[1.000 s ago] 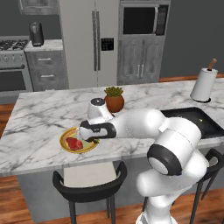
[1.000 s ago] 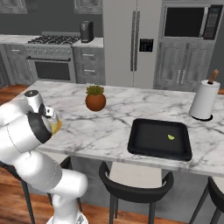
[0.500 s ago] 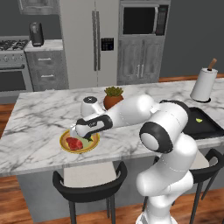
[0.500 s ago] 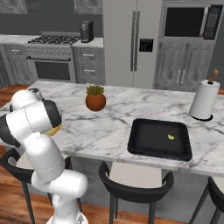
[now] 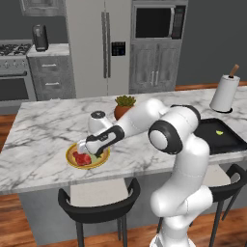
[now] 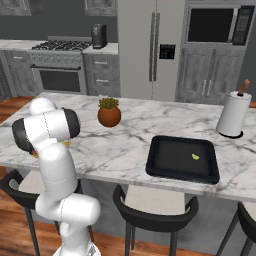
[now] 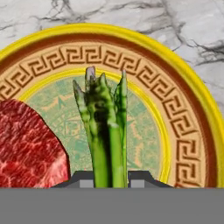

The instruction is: Create a steak meal by picking up the steak and asparagus from the tray and placing them on the plate. Leave the lemon wedge on the tray.

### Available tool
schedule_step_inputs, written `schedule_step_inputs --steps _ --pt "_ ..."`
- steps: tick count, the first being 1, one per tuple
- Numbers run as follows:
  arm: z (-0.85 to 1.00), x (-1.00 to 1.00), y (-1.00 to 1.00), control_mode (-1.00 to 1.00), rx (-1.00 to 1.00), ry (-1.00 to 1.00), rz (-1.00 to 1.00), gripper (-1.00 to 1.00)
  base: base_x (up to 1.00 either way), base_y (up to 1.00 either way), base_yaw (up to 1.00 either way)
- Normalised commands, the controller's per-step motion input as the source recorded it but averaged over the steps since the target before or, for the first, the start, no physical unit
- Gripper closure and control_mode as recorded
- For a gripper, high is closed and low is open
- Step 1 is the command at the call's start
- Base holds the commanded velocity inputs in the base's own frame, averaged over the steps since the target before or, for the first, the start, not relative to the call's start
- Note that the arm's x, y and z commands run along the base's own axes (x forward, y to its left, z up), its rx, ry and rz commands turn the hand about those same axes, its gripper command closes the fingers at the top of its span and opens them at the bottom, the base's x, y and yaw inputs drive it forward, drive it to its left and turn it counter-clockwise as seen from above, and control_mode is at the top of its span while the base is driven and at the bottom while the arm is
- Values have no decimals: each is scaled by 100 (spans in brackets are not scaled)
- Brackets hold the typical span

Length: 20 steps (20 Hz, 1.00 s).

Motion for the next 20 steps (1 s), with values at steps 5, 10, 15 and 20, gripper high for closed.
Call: schedule_step_inputs --steps 5,10,15,20 --pt "-5 24 13 -100 0 0 0 -100 0 0 0" --pt "0 3 6 -100 0 0 0 -100 0 0 0" --pt "21 -22 -19 -100 0 0 0 -100 0 0 0" --pt "59 -75 -57 -100 0 -2 0 -100 0 0 0"
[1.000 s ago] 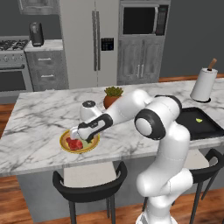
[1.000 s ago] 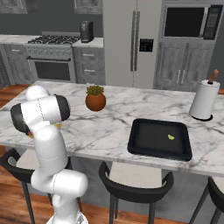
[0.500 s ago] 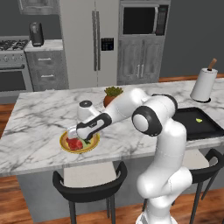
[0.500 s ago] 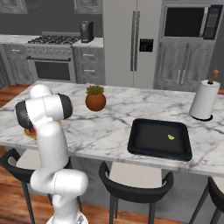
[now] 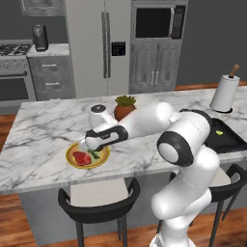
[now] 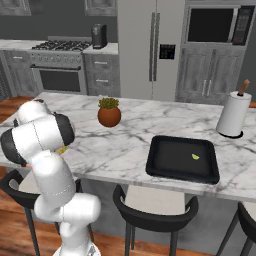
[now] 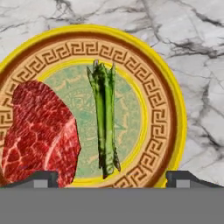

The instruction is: Create a steak meal by picking up the steak and asparagus from the tray and placing them on the plate. Leave the lemon wedge on the tray.

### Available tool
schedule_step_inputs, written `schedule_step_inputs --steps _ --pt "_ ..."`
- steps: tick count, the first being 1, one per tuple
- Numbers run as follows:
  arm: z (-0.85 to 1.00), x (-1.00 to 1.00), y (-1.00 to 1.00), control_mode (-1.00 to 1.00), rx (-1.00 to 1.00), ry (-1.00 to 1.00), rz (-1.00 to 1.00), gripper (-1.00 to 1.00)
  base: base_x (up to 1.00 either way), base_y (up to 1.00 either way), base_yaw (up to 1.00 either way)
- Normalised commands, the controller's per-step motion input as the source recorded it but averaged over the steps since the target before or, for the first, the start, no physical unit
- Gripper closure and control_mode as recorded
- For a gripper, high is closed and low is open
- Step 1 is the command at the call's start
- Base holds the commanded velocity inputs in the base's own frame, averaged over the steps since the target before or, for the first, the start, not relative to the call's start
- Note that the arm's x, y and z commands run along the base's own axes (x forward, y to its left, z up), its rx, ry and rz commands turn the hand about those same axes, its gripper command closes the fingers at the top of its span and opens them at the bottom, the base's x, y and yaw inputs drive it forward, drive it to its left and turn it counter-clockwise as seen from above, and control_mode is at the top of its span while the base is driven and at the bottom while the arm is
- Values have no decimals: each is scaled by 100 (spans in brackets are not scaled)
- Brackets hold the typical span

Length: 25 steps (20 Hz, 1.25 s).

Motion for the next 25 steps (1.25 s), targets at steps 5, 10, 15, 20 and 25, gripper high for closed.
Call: schedule_step_inputs --steps 5,10,15,20,25 --pt "62 -100 -89 -100 0 -5 0 -100 0 0 0" --pt "94 -85 -77 -100 3 -15 0 -100 0 0 0" --pt "100 -88 -62 -100 0 -13 0 -100 0 0 0" --pt "100 -67 -66 -100 0 -6 0 -100 0 0 0" --pt "69 -29 -94 -100 7 -12 2 -100 0 0 0"
